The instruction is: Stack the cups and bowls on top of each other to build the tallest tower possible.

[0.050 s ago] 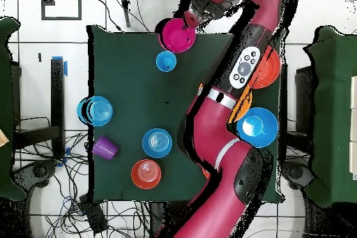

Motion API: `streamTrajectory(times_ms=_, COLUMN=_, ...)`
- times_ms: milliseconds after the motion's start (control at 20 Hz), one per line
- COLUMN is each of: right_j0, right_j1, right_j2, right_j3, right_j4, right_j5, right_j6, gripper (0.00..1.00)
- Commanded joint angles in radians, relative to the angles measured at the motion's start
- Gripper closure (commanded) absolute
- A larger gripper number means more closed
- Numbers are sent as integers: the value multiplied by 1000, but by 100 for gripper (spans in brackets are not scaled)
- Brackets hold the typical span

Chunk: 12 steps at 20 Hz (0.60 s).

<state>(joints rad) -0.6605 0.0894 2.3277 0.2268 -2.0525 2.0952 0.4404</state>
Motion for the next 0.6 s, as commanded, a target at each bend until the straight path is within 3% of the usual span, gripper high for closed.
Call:
streamTrajectory(times_ms=50, right_j0=11, right_j1=15, right_j2=-160, right_j3=-57, right_j4=28, right_j5=-31, right_j6=101, gripper=100)
streamTrajectory(times_ms=600, right_j0=10, right_j1=26, right_j2=-254, right_j3=-15, right_j4=158, right_j5=-8, right_j6=160, gripper=100)
